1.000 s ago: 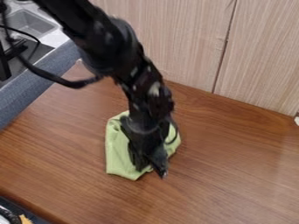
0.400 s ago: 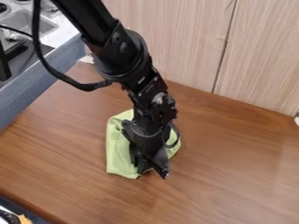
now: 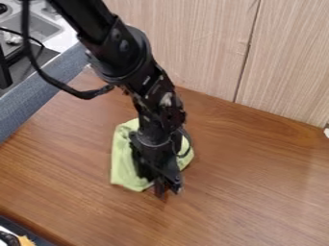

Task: Fold the cloth from the top left to right

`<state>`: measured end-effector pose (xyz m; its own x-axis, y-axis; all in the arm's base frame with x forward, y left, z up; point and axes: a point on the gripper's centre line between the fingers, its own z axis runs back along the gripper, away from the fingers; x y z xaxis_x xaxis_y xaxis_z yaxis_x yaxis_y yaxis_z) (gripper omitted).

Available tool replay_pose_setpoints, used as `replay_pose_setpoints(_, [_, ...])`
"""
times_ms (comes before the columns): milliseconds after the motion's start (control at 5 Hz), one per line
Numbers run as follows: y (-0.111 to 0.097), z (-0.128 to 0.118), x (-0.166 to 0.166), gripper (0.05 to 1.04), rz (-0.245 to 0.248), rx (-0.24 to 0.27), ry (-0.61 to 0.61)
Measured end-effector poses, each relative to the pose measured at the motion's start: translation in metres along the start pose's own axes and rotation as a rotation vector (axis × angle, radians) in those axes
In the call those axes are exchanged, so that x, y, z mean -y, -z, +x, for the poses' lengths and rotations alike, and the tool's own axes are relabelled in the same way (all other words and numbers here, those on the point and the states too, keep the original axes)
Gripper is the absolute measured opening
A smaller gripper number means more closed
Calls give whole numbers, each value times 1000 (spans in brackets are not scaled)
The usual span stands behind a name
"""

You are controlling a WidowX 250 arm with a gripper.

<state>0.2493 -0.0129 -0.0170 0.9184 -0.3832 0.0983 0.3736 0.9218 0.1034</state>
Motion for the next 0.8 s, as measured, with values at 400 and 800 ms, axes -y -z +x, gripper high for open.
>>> replay_pose_setpoints(400, [-30,-1,-7,1002,19,31,-14])
replay_pose_setpoints(800, [-58,-2,-12,1000,11,72,-43])
